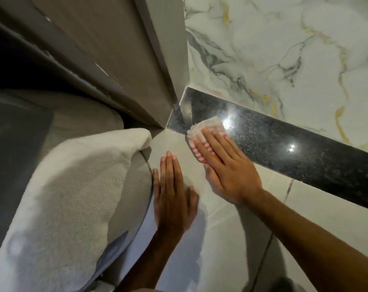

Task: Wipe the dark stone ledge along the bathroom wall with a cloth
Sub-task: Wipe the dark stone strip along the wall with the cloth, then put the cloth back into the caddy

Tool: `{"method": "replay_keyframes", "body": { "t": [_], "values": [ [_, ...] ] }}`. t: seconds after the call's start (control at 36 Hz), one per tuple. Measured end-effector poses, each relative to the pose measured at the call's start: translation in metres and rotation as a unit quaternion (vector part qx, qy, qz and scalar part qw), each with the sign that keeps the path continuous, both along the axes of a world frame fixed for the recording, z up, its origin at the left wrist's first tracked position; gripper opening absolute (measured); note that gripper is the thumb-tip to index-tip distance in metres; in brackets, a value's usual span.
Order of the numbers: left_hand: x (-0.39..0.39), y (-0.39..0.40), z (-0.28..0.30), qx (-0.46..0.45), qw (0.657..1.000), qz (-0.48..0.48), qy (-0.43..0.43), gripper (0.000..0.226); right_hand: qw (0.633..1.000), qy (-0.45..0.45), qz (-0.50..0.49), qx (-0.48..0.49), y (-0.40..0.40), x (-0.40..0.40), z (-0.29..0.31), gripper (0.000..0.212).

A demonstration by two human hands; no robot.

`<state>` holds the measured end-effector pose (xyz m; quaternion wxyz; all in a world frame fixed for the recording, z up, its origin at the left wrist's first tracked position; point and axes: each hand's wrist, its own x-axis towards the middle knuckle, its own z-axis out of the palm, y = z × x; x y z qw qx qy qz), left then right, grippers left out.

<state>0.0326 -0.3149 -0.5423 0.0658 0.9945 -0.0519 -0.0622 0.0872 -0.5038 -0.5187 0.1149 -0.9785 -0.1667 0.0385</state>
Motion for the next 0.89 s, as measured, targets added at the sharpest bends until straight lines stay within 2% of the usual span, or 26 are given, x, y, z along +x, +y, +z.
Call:
{"method": "replay_keyframes", "body": {
  "t": [0.06,0.14,0.19,0.28,0.36,0.44,0.53,0.58,0.61,0.67,0.75,0.89],
  "values": [
    [0.000,0.000,-0.001,0.000,1.000,0.000,0.005,0.083,0.998,-0.009,-0.052,0.013,-0.006,0.014,-0.002,0.066],
    [-0.001,0.001,-0.007,0.008,1.000,-0.006,0.007,0.083,0.977,0.001,-0.212,0.030,0.011,0.057,-0.002,0.069],
    [0.000,0.003,-0.011,0.003,1.000,-0.006,0.003,0.081,0.965,0.022,-0.258,0.038,0.031,0.081,-0.003,0.070],
    [0.002,0.002,-0.008,0.012,1.000,-0.011,0.005,0.078,0.983,0.034,-0.176,0.042,0.051,0.074,-0.003,0.068],
    [0.004,-0.002,0.007,0.039,0.999,-0.022,0.029,0.078,0.996,0.035,-0.072,0.028,0.044,0.023,0.003,0.068],
    [0.004,0.005,0.039,0.061,0.990,-0.069,0.103,0.079,0.987,0.137,-0.072,0.042,0.031,-0.038,0.028,0.082],
    [-0.004,0.014,0.088,0.103,0.968,-0.137,0.182,0.079,0.947,0.292,-0.123,0.047,0.019,-0.082,0.070,0.080],
    [-0.016,0.014,0.131,0.142,0.953,-0.162,0.212,0.076,0.905,0.396,-0.152,0.031,0.010,-0.101,0.105,0.074],
    [-0.022,0.013,0.157,0.143,0.949,-0.163,0.228,0.075,0.876,0.446,-0.176,0.045,0.006,-0.107,0.127,0.068],
    [-0.034,0.008,0.220,0.085,0.953,-0.147,0.251,0.074,0.827,0.503,-0.231,0.093,0.001,-0.120,0.179,0.062],
    [-0.055,0.002,0.316,-0.016,0.970,-0.131,0.203,0.072,0.786,0.514,-0.293,0.180,0.005,-0.138,0.272,0.073],
    [-0.082,0.008,0.456,-0.012,0.974,-0.155,0.164,0.066,0.729,0.444,-0.375,0.361,0.028,-0.140,0.429,0.055]
  ]
}}
